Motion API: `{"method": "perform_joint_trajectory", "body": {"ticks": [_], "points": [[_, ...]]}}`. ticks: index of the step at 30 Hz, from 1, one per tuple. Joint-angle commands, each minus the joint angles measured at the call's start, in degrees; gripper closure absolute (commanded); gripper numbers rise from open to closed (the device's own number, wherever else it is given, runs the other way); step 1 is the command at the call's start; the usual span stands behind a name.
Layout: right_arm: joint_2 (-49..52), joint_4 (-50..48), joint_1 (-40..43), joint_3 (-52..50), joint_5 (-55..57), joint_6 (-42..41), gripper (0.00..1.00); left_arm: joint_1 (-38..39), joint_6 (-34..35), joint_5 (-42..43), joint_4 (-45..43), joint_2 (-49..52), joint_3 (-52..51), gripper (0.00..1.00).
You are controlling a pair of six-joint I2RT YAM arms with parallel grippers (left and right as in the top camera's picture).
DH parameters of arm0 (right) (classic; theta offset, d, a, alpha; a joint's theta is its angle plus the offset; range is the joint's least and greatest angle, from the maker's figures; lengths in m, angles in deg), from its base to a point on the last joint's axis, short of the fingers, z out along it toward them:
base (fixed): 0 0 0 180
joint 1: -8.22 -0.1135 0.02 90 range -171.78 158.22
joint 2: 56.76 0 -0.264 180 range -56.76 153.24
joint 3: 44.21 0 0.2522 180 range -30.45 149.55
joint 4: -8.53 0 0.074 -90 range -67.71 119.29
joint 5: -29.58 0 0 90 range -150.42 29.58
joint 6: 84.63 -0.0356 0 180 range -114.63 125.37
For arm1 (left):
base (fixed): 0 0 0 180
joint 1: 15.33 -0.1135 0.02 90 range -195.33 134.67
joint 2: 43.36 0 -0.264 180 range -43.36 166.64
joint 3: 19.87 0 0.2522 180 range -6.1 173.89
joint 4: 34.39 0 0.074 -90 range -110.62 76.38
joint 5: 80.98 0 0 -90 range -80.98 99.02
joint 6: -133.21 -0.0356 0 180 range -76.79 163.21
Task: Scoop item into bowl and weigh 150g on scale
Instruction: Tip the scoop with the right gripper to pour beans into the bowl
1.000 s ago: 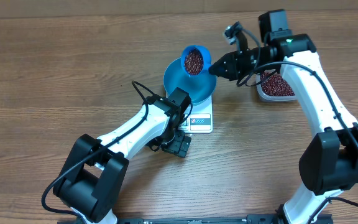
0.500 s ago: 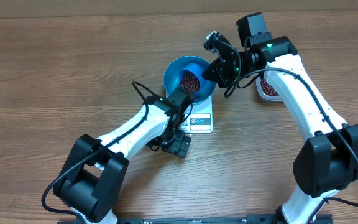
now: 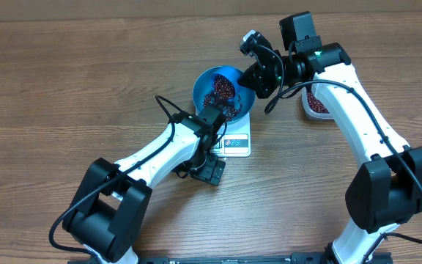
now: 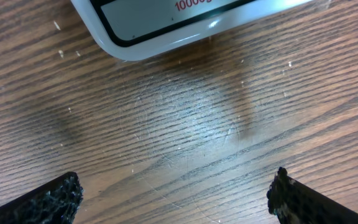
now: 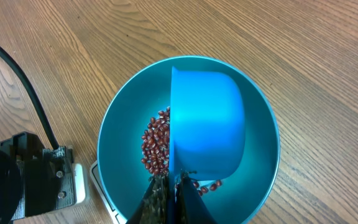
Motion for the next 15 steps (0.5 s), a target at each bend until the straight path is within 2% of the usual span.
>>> {"method": "perform_joint_trajectory", "body": {"ticks": [1, 15], "points": [[-1.7, -0.8, -0.1, 1.3, -0.4, 0.5, 0.96, 0.0, -0.9, 0.0, 0.1, 0.4, 0.6, 0.01], [-2.1, 3.2, -0.3, 6.6, 1.5, 2.0, 0.96, 0.0, -0.9, 0.0, 0.1, 0.4, 0.6, 0.0]]}}
